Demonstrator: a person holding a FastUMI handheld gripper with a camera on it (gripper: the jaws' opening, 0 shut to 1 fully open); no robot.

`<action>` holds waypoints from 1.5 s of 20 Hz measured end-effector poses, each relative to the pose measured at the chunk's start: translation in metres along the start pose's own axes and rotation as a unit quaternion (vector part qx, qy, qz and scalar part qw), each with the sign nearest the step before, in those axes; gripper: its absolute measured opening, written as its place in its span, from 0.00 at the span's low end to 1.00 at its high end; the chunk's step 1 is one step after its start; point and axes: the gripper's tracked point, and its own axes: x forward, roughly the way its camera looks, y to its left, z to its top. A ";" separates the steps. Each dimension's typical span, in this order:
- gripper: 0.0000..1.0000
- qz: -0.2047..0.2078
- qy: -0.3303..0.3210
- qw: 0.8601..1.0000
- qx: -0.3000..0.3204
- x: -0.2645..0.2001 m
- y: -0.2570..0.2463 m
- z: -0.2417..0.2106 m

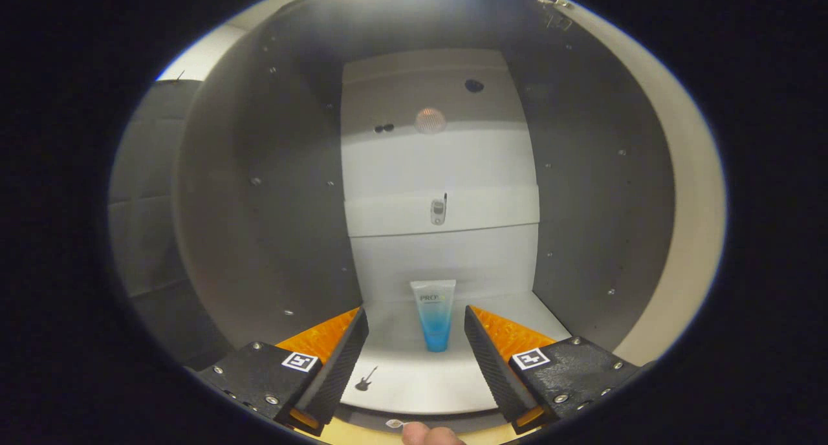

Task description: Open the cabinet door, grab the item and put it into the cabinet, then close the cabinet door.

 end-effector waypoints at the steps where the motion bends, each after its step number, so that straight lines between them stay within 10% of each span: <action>1: 0.93 0.001 -0.007 1.000 0.003 -0.016 0.001 0.006; 15: 0.93 0.042 -0.038 0.998 -0.019 -0.272 0.004 0.027; 30: 0.93 0.085 -0.073 0.993 -0.042 -0.425 -0.088 0.027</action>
